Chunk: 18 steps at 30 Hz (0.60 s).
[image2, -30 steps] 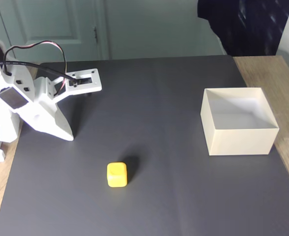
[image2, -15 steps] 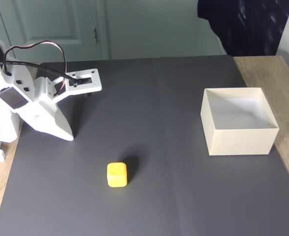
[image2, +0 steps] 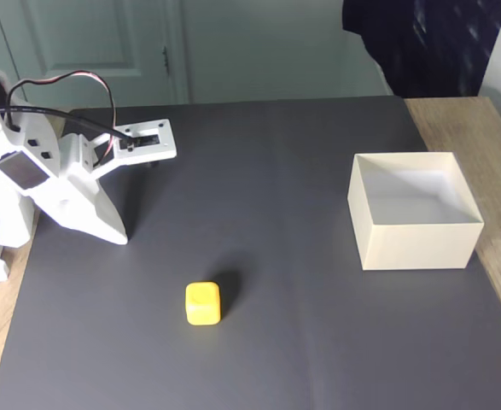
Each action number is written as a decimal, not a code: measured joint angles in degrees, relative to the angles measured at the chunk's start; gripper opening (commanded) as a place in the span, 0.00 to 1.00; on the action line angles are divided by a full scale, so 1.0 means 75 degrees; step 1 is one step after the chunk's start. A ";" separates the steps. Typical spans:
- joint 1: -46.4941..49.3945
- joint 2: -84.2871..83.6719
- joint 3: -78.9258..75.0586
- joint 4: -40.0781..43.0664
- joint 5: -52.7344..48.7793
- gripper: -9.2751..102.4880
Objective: Grasp a cube block and put it in the white box.
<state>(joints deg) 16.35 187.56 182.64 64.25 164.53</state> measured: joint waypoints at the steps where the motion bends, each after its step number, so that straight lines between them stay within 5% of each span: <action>1: -0.0012 0.0000 0.0000 0.0000 0.0000 0.09; 18: -0.0398 0.0000 0.0000 0.0035 0.0117 0.09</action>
<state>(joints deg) 13.36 187.56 182.64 64.51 165.41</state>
